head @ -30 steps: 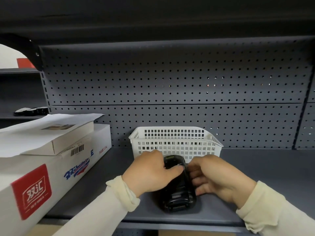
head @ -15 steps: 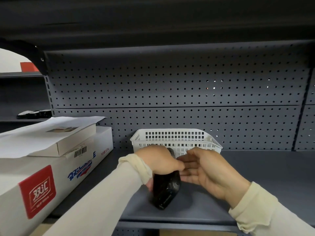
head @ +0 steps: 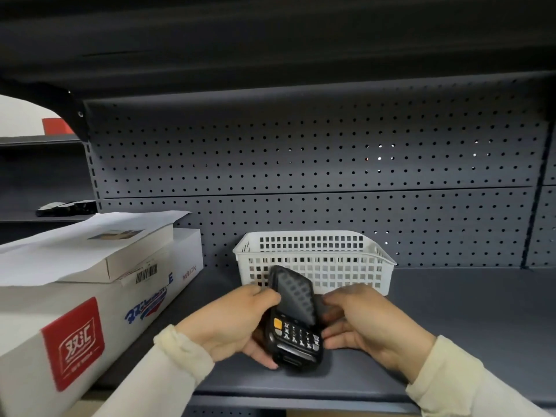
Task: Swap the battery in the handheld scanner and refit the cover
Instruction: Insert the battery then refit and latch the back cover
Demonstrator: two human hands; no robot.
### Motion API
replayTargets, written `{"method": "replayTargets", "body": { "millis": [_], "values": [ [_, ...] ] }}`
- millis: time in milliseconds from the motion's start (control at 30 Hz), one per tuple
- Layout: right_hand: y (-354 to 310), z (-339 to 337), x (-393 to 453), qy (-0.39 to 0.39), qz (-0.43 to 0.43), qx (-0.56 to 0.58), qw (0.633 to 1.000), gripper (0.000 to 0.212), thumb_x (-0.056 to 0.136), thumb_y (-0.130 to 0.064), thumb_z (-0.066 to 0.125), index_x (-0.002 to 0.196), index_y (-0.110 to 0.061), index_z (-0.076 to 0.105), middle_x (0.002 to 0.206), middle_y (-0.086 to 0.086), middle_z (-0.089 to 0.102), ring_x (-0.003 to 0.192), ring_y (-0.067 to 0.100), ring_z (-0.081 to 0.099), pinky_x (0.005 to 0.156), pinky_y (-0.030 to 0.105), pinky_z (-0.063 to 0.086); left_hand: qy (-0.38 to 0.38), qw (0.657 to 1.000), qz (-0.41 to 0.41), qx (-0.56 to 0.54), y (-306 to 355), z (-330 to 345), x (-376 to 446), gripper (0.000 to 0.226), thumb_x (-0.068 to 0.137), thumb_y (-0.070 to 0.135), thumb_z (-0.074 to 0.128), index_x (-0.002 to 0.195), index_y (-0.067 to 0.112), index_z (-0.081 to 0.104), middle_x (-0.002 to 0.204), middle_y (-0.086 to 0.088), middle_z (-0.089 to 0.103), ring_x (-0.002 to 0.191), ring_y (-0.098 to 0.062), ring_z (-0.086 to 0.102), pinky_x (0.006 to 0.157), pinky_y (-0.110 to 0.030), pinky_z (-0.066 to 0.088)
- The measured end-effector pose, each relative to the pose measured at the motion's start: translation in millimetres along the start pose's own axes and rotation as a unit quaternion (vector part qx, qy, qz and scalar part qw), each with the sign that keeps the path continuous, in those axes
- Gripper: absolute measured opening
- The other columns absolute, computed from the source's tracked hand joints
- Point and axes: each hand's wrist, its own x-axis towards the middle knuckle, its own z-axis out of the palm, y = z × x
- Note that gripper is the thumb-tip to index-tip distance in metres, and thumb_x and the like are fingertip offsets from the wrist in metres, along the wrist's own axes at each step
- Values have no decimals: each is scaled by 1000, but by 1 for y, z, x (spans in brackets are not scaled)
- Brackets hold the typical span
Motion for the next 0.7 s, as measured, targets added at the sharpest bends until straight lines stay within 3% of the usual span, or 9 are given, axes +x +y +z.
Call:
{"method": "replayTargets", "body": {
  "millis": [133,233,367,400,567,700],
  "values": [
    [-2,-7,-5,-18,-4,9,1000,22,92,-6,41,92,2,61,65,12,60,46,20,57,46,29,53,-41,997,8,-66,-7,10,3,34,98,25,33,117,7,55,113,-20,67,79,-26,69,47,-28,57],
    [-1,-14,-7,-15,-8,5,1000,25,92,-1,36,89,1,61,65,13,60,42,17,59,44,27,53,-42,998,9,-38,-8,14,8,38,98,30,33,119,7,54,117,-22,66,80,-27,66,44,-24,55],
    [3,-19,-6,-10,-22,-27,999,29,90,7,34,90,-1,62,68,13,63,44,13,60,44,24,53,-12,999,9,30,-9,20,13,40,98,34,33,113,3,53,72,-11,72,46,-17,60,34,-20,47],
    [4,-20,-5,-7,-25,-28,999,30,90,8,33,94,0,62,69,13,63,43,12,59,43,23,52,-3,999,8,39,-10,22,13,40,98,34,33,112,3,53,69,-9,70,40,-15,58,32,-19,45],
    [7,-25,-2,10,-48,-51,997,34,90,10,32,95,0,63,71,11,62,43,9,54,41,20,48,53,989,24,136,-14,28,20,41,97,37,33,112,4,52,96,-19,65,31,-11,54,27,-18,39],
    [7,-24,-3,14,-48,-61,997,35,90,10,33,84,-6,63,68,9,61,40,7,54,41,19,49,84,974,44,207,-16,27,21,47,94,42,36,104,-1,53,81,-17,59,32,-15,55,29,-21,40]
  ]
}}
